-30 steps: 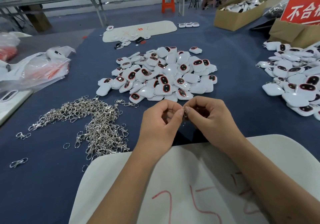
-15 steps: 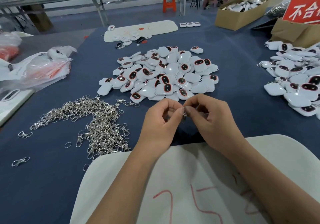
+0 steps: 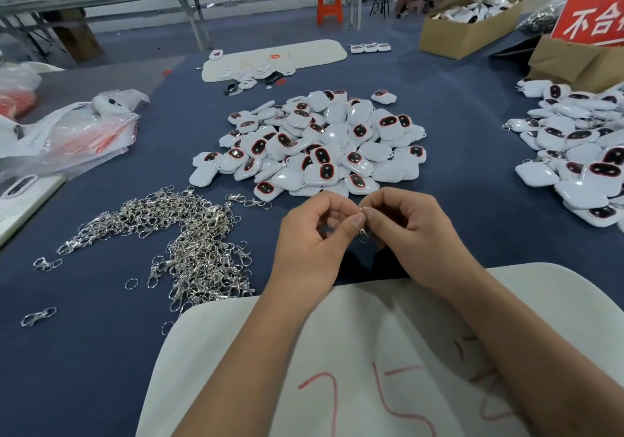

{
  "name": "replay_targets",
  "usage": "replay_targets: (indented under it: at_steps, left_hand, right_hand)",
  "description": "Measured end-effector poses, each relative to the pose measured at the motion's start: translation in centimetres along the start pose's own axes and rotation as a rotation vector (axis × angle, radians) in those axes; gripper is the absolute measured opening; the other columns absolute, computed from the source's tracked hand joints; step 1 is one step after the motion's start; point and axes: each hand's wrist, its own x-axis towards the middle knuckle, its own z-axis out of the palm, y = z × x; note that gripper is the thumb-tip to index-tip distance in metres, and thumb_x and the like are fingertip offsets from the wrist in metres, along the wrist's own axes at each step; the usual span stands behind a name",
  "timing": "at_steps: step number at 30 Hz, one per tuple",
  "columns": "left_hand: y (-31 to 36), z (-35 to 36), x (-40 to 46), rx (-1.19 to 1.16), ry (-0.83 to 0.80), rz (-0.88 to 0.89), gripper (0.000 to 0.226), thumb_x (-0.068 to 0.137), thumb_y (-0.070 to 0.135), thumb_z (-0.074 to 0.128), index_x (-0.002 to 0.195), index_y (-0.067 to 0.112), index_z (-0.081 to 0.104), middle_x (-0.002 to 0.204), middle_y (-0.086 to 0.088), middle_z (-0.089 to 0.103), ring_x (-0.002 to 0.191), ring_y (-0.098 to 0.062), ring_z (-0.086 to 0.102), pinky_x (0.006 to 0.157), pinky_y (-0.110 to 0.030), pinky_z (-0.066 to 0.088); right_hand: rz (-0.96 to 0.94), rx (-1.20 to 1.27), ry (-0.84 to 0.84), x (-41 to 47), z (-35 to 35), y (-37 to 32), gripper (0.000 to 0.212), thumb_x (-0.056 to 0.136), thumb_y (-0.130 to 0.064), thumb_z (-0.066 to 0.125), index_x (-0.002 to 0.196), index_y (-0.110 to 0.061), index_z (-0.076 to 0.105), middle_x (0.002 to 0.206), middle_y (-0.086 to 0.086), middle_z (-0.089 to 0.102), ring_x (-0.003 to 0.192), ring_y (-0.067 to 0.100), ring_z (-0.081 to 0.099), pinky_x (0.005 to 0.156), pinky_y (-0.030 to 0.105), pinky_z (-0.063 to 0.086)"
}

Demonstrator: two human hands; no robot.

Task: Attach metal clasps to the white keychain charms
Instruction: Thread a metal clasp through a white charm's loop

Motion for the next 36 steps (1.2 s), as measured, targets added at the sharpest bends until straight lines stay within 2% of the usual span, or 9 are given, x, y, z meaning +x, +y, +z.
replay_targets:
  at_steps: [3, 6, 9, 14, 18, 24, 27, 31, 36]
  left_hand:
    - [-0.02, -0.06, 0.01, -0.039, 0.005, -0.053, 0.011, 0.093, 0.013, 0.064, 0.085, 0.008, 0.067, 0.072, 0.002, 0.063, 0.068, -0.014, 0.055, 0.063, -0.032, 0.050]
    - [-0.17, -0.21, 0.07, -0.054, 0.004, -0.113, 0.016, 0.100, 0.006, 0.059, 0.086, 0.007, 0.066, 0.071, 0.001, 0.059, 0.065, -0.011, 0.052, 0.059, -0.022, 0.048]
    - [-0.16, -0.18, 0.12, -0.070, -0.012, -0.121, 0.020, 0.100, 0.006, 0.059, 0.083, 0.012, 0.066, 0.066, 0.005, 0.057, 0.062, -0.010, 0.050, 0.057, -0.020, 0.047]
    - [-0.21, -0.53, 0.11, -0.119, -0.058, -0.109, 0.019, 0.101, 0.007, 0.060, 0.086, 0.014, 0.068, 0.070, 0.009, 0.064, 0.064, -0.007, 0.056, 0.062, -0.020, 0.048]
    - [-0.19, -0.58, 0.08, -0.185, -0.082, -0.110, 0.016, 0.100, 0.005, 0.059, 0.090, 0.011, 0.070, 0.075, 0.004, 0.066, 0.068, -0.009, 0.057, 0.065, -0.020, 0.050]
    - [-0.25, -0.62, 0.15, -0.230, -0.086, -0.091, 0.016, 0.099, -0.001, 0.059, 0.094, 0.008, 0.071, 0.077, 0.002, 0.070, 0.070, -0.009, 0.061, 0.068, -0.020, 0.053]
    - [-0.29, -0.46, 0.13, -0.209, -0.074, -0.062, 0.019, 0.098, -0.005, 0.059, 0.094, 0.008, 0.072, 0.077, 0.003, 0.071, 0.071, -0.008, 0.062, 0.068, -0.018, 0.052]
    - [-0.29, -0.32, 0.16, -0.190, -0.045, -0.040, 0.019, 0.096, -0.006, 0.061, 0.092, 0.009, 0.072, 0.075, 0.004, 0.071, 0.068, -0.005, 0.062, 0.067, -0.017, 0.051]
    - [-0.20, -0.20, 0.16, -0.162, -0.024, -0.025, 0.018, 0.095, -0.006, 0.062, 0.092, 0.008, 0.073, 0.072, 0.007, 0.071, 0.066, -0.002, 0.062, 0.066, -0.014, 0.050]
  right_hand:
    - [-0.031, -0.069, 0.009, -0.13, 0.26, 0.06, 0.020, 0.101, -0.013, 0.066, 0.083, -0.021, 0.071, 0.068, -0.002, 0.066, 0.062, 0.024, 0.053, 0.061, 0.036, 0.047]
    - [-0.139, -0.152, 0.107, -0.30, 0.55, -0.17, 0.016, 0.094, -0.005, 0.073, 0.087, -0.020, 0.072, 0.075, -0.012, 0.067, 0.067, 0.012, 0.058, 0.063, 0.024, 0.048]
    - [-0.191, -0.201, 0.146, -0.28, 0.58, -0.03, 0.015, 0.092, -0.004, 0.074, 0.089, -0.018, 0.073, 0.081, -0.010, 0.070, 0.075, 0.018, 0.064, 0.069, 0.032, 0.053]
    - [-0.112, -0.145, 0.074, -0.30, 0.34, 0.26, 0.017, 0.098, -0.010, 0.070, 0.087, -0.024, 0.071, 0.069, -0.012, 0.062, 0.059, 0.008, 0.047, 0.057, 0.019, 0.040]
    - [-0.084, -0.043, 0.064, -0.34, 0.08, -0.06, 0.015, 0.100, -0.013, 0.067, 0.089, -0.022, 0.071, 0.069, 0.016, 0.059, 0.057, 0.016, 0.040, 0.055, 0.030, 0.036]
    - [-0.079, 0.068, 0.065, -0.37, -0.14, -0.16, 0.016, 0.101, -0.010, 0.065, 0.089, -0.019, 0.070, 0.062, 0.007, 0.054, 0.061, 0.037, 0.041, 0.056, 0.043, 0.037]
    - [-0.069, 0.080, 0.055, -0.25, -0.09, -0.06, 0.016, 0.102, -0.010, 0.064, 0.089, -0.017, 0.070, 0.062, -0.006, 0.055, 0.060, 0.033, 0.042, 0.056, 0.040, 0.038]
    - [-0.068, 0.092, 0.037, -0.20, -0.04, -0.13, 0.018, 0.103, -0.007, 0.063, 0.089, -0.016, 0.069, 0.062, -0.018, 0.058, 0.058, 0.004, 0.045, 0.058, 0.018, 0.040]
    - [-0.036, 0.106, 0.012, -0.19, -0.22, -0.18, 0.017, 0.104, -0.009, 0.062, 0.090, -0.014, 0.069, 0.066, -0.010, 0.059, 0.060, 0.010, 0.047, 0.057, 0.025, 0.042]
